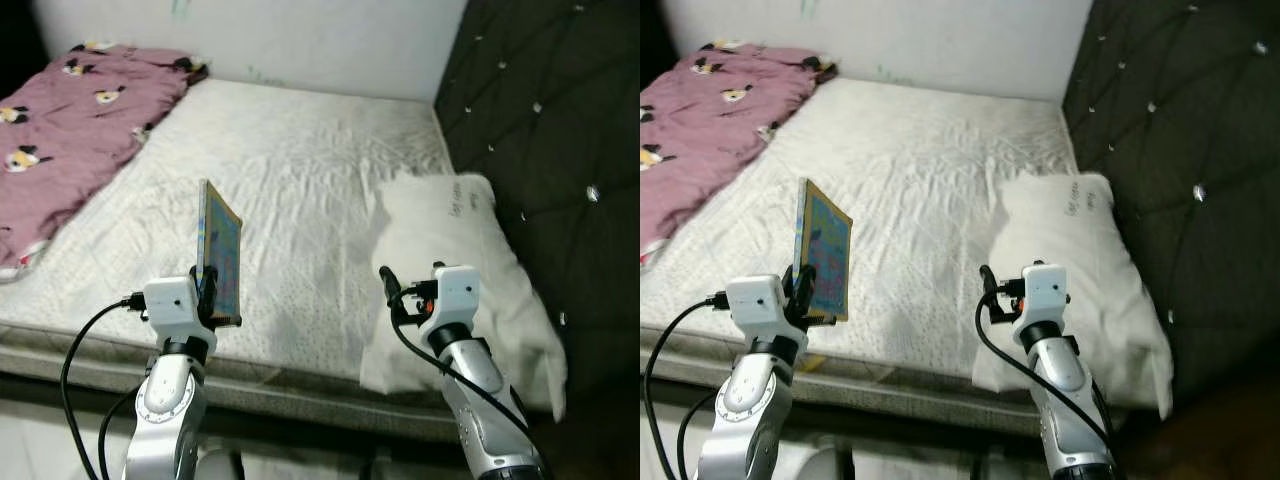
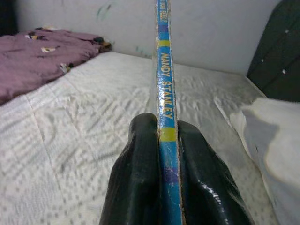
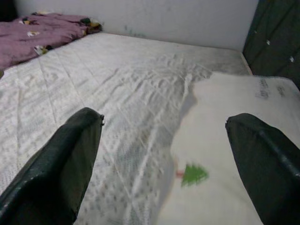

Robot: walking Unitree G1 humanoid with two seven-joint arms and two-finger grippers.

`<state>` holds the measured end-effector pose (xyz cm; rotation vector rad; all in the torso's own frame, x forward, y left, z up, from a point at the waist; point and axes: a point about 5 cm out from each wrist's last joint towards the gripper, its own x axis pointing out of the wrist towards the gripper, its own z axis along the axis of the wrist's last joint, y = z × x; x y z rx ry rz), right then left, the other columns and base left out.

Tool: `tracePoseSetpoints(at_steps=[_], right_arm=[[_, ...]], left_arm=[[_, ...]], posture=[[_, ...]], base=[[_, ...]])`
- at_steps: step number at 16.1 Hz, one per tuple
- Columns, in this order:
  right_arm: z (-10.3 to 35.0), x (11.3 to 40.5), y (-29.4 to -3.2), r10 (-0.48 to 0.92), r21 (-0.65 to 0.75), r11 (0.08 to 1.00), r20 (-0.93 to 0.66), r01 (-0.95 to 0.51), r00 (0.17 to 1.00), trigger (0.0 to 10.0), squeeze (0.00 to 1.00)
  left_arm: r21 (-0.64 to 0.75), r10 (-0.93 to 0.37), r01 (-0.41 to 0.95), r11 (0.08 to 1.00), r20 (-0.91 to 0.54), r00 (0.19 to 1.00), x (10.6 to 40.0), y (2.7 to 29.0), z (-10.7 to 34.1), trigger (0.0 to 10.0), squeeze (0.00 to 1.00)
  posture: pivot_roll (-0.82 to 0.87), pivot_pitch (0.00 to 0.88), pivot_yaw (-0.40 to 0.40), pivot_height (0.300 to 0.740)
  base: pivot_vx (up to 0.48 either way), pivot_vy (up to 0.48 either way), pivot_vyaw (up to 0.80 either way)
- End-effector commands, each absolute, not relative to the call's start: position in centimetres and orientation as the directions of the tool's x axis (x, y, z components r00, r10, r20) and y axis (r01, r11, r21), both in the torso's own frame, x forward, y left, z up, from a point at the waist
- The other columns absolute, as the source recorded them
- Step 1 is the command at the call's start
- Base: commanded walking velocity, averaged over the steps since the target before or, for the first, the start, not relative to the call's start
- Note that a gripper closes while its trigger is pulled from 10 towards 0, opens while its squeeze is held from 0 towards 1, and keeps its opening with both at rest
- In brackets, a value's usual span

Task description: Clean up the room

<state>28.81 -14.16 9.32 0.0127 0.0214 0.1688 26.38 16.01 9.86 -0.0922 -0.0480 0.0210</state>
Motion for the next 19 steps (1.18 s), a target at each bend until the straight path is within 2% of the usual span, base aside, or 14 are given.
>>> tracePoseSetpoints(at_steps=[1, 5, 11, 17, 19], right_arm=[[9.5, 28.82, -14.18, 0.174, 0.016, 0.985, -0.018, -0.174, 0.985, 10.0, 0.0], [9.35, 28.97, -14.13, 0.177, 0.008, 0.984, -0.022, -0.177, 0.984, 10.0, 0.0], [9.24, 28.97, -14.16, 0.18, 0.006, 0.984, -0.028, -0.18, 0.983, 10.0, 0.0], [9.22, 29.0, -14.07, 0.185, -0.001, 0.983, -0.028, -0.186, 0.982, 10.0, 0.0], [9.15, 28.98, -14.06, 0.184, 0.001, 0.983, -0.029, -0.184, 0.982, 10.0, 0.0]], left_arm=[[-0.087, 0.026, -0.02, 0.996, 0.067, 0.997, 26.58, 15.96, 10.35, 10.0, 0.0], [-0.097, 0.018, -0.008, 0.995, 0.097, 0.995, 26.53, 15.91, 10.75, 10.0, 0.0], [-0.106, 0.009, 0.001, 0.994, 0.096, 0.995, 26.49, 15.84, 10.73, 10.0, 0.0], [-0.102, 0.001, 0.008, 0.995, 0.087, 0.996, 26.51, 15.81, 10.64, 10.0, 0.0], [-0.109, -0.003, 0.012, 0.994, 0.078, 0.997, 26.57, 15.7, 10.49, 10.0, 0.0]], posture=[[-0.03, 0.074, -0.044, 0.583], [-0.03, 0.077, -0.046, 0.575], [-0.03, 0.076, -0.046, 0.575], [-0.03, 0.077, -0.042, 0.575], [-0.03, 0.077, -0.042, 0.575]], base=[[0.0, 0.0, 0.0], [0.061, 0.0, 0.0], [0.285, 0.0, 0.0], [0.439, 0.0, 0.0], [0.0, 0.0, 0.0]])
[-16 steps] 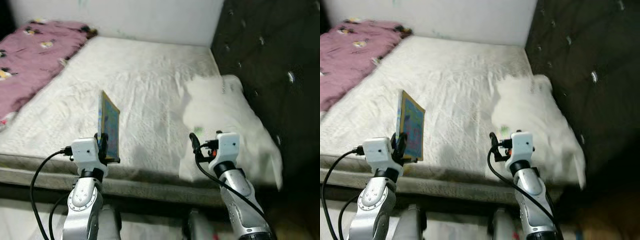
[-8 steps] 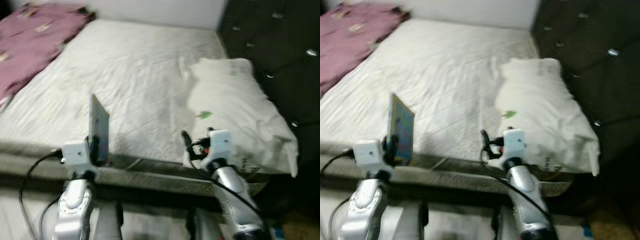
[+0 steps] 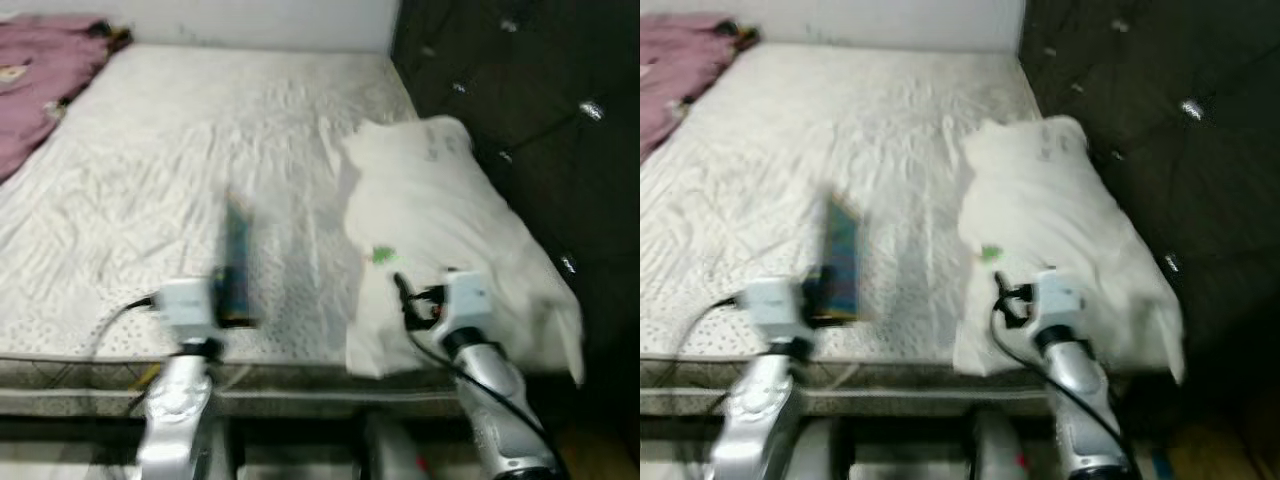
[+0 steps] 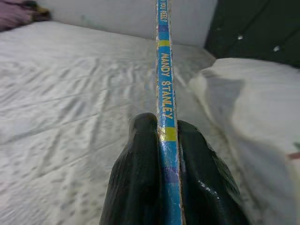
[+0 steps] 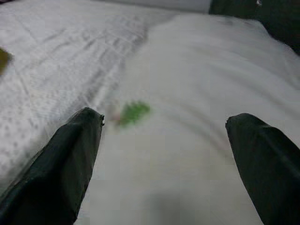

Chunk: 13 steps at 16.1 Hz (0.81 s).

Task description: Clean up the room

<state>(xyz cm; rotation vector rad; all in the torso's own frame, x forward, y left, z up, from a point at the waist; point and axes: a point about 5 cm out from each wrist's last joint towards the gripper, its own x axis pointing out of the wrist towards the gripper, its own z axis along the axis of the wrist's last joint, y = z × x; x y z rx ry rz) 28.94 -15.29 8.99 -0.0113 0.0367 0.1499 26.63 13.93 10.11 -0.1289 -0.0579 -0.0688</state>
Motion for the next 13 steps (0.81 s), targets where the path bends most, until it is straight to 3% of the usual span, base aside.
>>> tracePoseSetpoints(at_steps=[1, 4, 7, 9, 10, 13], right_arm=[[9.1, 29.0, -14.0, 0.185, -0.001, 0.983, -0.029, -0.185, 0.982, 10.0, 0.0], [9.1, 29.0, -14.1, 0.185, -0.004, 0.983, -0.03, -0.186, 0.982, 10.0, 0.0], [9.1, 29.1, -14.0, 0.189, -0.006, 0.982, -0.031, -0.189, 0.981, 10.0, 0.0], [9.3, 29.3, -13.9, 0.196, -0.018, 0.98, -0.023, -0.196, 0.98, 10.0, 0.0], [9.7, 29.4, -14.6, 0.184, -0.041, 0.982, -0.011, -0.184, 0.983, 10.0, 0.0], [9.7, 29.2, -15.9, 0.156, -0.068, 0.985, -0.018, -0.157, 0.988, 10.0, 0.0]], left_arm=[[-0.109, -0.001, 0.01, 0.994, 0.076, 0.997, 26.6, 15.7, 10.5, 10.0, 0.0], [-0.124, -0.013, 0.018, 0.992, 0.042, 0.999, 27.0, 15.4, 10.0, 10.0, 0.0], [-0.179, 0.08, -0.075, 0.981, 0.017, 0.997, 28.4, 15.4, 9.9, 10.0, 0.0], [-0.284, 0.085, -0.11, 0.953, -0.101, 0.991, 29.3, 14.9, 8.5, 10.0, 0.0], [-0.423, 0.015, -0.062, 0.904, -0.113, 0.993, 30.0, 14.0, 8.5, 10.0, 0.0], [-0.587, -0.087, -0.032, 0.809, -0.173, 0.981, 30.4, 12.5, 7.9, 10.0, 0.0]], posture=[[-0.03, 0.077, -0.042, 0.575], [-0.02, 0.066, -0.046, 0.575], [-0.02, 0.056, -0.055, 0.575], [-0.03, 0.052, -0.058, 0.575], [-0.05, 0.051, -0.057, 0.575], [-0.07, 0.057, -0.06, 0.575]], base=[[0.0, 0.0, 0.0], [0.0, 0.0, 0.0], [0.0, 0.0, 0.0], [0.0, 0.0, 0.0], [0.0, 0.0, 0.0], [0.0, 0.0, 0.0]])
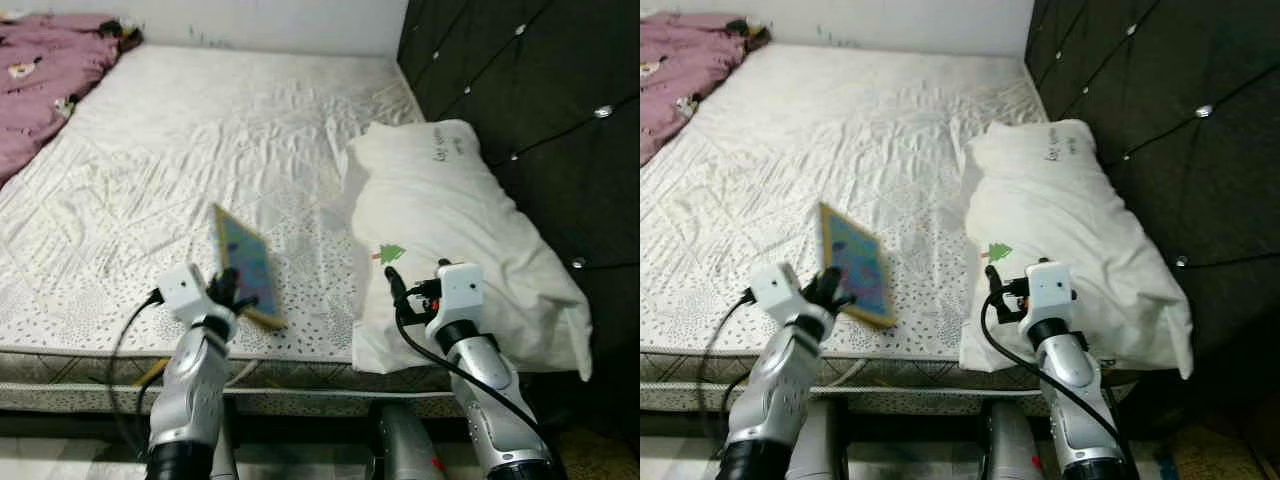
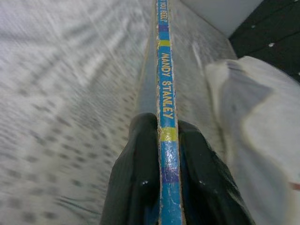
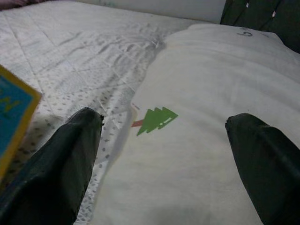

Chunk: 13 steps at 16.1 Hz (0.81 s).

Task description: Clean up the room

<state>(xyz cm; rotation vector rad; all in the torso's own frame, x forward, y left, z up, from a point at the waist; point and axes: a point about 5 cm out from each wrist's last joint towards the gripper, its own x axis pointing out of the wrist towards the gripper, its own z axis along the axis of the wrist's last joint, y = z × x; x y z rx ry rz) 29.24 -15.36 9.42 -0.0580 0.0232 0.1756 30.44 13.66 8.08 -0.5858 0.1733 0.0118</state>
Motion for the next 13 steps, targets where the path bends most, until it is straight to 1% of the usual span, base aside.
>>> tracePoseSetpoints(at_steps=[1, 3, 4, 5, 7, 8, 9, 10, 11, 13], right_arm=[[9.7, 29.2, -16.0, 0.156, -0.069, 0.985, -0.018, -0.157, 0.988, 10.0, 0.0], [10.1, 28.8, -16.1, 0.172, -0.09, 0.981, -0.012, -0.173, 0.985, 10.0, 0.0], [10.4, 28.1, -16.0, 0.227, -0.1, 0.969, -0.007, -0.227, 0.974, 10.0, 0.0], [10.6, 27.3, -15.9, 0.294, -0.097, 0.951, -0.01, -0.294, 0.956, 10.0, 0.0], [10.9, 25.9, -15.8, 0.368, -0.084, 0.926, -0.026, -0.369, 0.929, 10.0, 0.0], [11.0, 25.1, -16.1, 0.405, -0.092, 0.908, -0.045, -0.408, 0.913, 10.0, 0.0], [11.1, 24.8, -16.2, 0.417, -0.11, 0.901, -0.05, -0.42, 0.908, 10.0, 0.0], [11.1, 24.3, -16.8, 0.423, -0.126, 0.894, -0.068, -0.429, 0.903, 10.0, 0.0], [11.2, 24.2, -17.6, 0.414, -0.137, 0.897, -0.08, -0.421, 0.907, 10.0, 0.0], [11.6, 24.5, -18.2, 0.397, -0.153, 0.902, -0.081, -0.405, 0.914, 10.0, 0.0]], left_arm=[[-0.615, -0.112, -0.033, 0.788, -0.196, 0.974, 30.5, 12.1, 7.6, 10.0, 0.0], [-0.672, -0.196, 0.001, 0.741, -0.214, 0.957, 31.0, 11.0, 7.7, 10.0, 0.0], [-0.715, -0.26, 0.04, 0.698, -0.201, 0.945, 31.2, 10.1, 8.3, 10.0, 0.0], [-0.749, -0.293, 0.046, 0.661, -0.202, 0.934, 31.2, 9.5, 8.6, 10.0, 0.0], [-0.771, -0.335, 0.021, 0.637, -0.252, 0.908, 30.8, 8.8, 8.1, 10.0, 0.0], [-0.761, -0.328, -0.04, 0.647, -0.326, 0.887, 30.4, 8.9, 6.9, 10.0, 0.0], [-0.747, -0.332, -0.035, 0.664, -0.336, 0.882, 30.2, 9.0, 6.6, 10.0, 0.0], [-0.717, -0.321, -0.064, 0.694, -0.388, 0.864, 30.0, 9.6, 5.7, 10.0, 0.0], [-0.707, -0.328, -0.083, 0.703, -0.425, 0.844, 30.0, 10.1, 5.1, 10.0, 0.0], [-0.658, -0.287, -0.078, 0.749, -0.428, 0.857, 30.7, 11.3, 5.1, 10.0, 0.0]], posture=[[-0.07, 0.058, -0.062, 0.575], [-0.08, 0.059, -0.066, 0.575], [-0.09, 0.06, -0.068, 0.575], [-0.09, 0.061, -0.068, 0.575], [-0.1, 0.065, -0.067, 0.575], [-0.1, 0.065, -0.067, 0.575], [-0.11, 0.073, -0.069, 0.575], [-0.12, 0.075, -0.069, 0.575], [-0.12, 0.076, -0.069, 0.575], [-0.13, 0.075, -0.064, 0.575]], base=[[0.0, 0.0, 0.0], [0.0, 0.0, 0.0], [0.0, 0.0, 0.0], [0.0, 0.0, 0.0], [0.0, 0.0, 0.0], [0.0, 0.0, 0.0], [0.0, 0.0, 0.0], [0.0, 0.0, 0.0], [0.0, 0.0, 0.0], [0.0, 0.0, 0.0]])
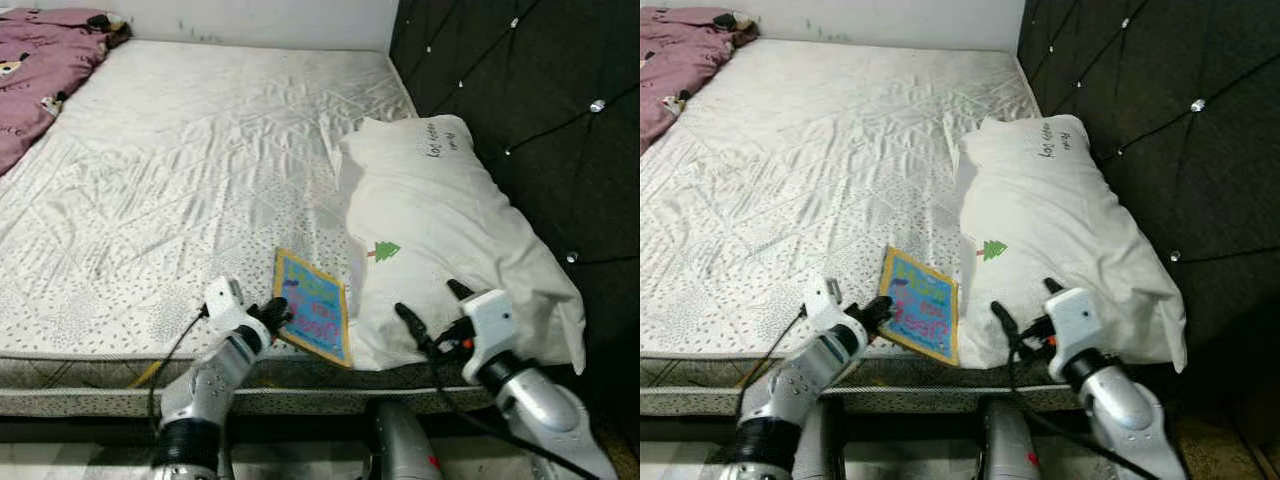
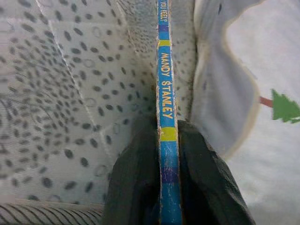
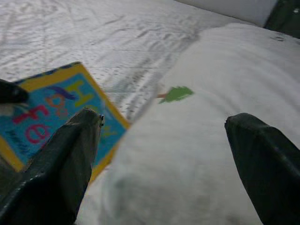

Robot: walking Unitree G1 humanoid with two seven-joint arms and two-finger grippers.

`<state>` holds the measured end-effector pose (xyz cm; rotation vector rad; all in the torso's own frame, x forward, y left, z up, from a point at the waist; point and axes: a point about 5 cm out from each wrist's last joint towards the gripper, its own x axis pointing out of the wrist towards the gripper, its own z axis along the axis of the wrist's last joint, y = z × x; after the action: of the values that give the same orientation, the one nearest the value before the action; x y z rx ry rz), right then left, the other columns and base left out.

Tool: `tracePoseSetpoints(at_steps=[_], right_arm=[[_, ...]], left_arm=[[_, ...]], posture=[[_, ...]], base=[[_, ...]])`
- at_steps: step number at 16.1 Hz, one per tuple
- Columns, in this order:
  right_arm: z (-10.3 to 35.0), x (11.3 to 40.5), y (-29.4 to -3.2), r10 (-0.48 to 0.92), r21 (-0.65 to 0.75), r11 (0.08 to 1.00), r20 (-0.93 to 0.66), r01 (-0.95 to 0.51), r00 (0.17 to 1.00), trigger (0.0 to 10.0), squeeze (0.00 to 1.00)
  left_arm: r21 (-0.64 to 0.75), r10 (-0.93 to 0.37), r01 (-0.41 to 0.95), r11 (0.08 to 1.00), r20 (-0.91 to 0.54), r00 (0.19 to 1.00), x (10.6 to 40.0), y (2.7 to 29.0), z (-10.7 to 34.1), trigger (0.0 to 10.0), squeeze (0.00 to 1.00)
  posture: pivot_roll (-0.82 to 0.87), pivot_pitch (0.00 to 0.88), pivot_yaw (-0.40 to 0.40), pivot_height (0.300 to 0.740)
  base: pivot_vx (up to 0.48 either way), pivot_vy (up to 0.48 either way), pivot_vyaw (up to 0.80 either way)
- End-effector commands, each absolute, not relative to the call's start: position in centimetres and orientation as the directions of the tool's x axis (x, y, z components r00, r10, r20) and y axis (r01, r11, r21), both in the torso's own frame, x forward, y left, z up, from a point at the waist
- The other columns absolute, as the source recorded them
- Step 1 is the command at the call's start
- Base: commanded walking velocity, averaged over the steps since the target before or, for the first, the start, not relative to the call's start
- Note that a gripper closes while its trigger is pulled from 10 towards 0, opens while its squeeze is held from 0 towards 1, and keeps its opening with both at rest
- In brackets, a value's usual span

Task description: Clean up the room

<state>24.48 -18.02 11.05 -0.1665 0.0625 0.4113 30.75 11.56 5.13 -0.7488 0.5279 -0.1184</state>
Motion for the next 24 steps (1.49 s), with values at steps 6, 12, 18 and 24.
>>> tracePoseSetpoints(at_steps=[6, 12, 18, 24], right_arm=[[11.4, 23.8, -17.4, 0.43, -0.196, 0.877, -0.089, -0.439, 0.898, 10.0, 0.0], [11.8, 24.4, -17.7, 0.397, -0.21, 0.892, -0.065, -0.401, 0.916, 10.0, 0.0], [11.9, 24.4, -17.2, 0.405, -0.229, 0.884, -0.057, -0.407, 0.912, 10.0, 0.0], [11.9, 24.7, -17.2, 0.404, -0.249, 0.881, -0.051, -0.403, 0.914, 10.0, 0.0]], left_arm=[[-0.614, -0.199, -0.072, 0.786, -0.361, 0.911, 32.8, 15.2, 4.7, 10.0, 0.0], [-0.733, -0.37, 0.062, 0.678, -0.267, 0.89, 34.1, 12.0, 5.7, 10.0, 0.0], [-0.772, -0.427, 0.087, 0.629, -0.25, 0.869, 33.9, 11.3, 5.3, 10.0, 0.0], [-0.705, -0.349, 0.015, 0.709, -0.332, 0.876, 33.5, 12.7, 4.0, 10.0, 0.0]], posture=[[-0.13, 0.068, -0.06, 0.575], [-0.15, 0.069, -0.054, 0.575], [-0.15, 0.069, -0.052, 0.575], [-0.15, 0.054, -0.054, 0.575]], base=[[0.0, 0.0, 0.0], [0.0, 0.0, 0.0], [0.0, 0.0, 0.0], [0.0, 0.0, 0.0]])
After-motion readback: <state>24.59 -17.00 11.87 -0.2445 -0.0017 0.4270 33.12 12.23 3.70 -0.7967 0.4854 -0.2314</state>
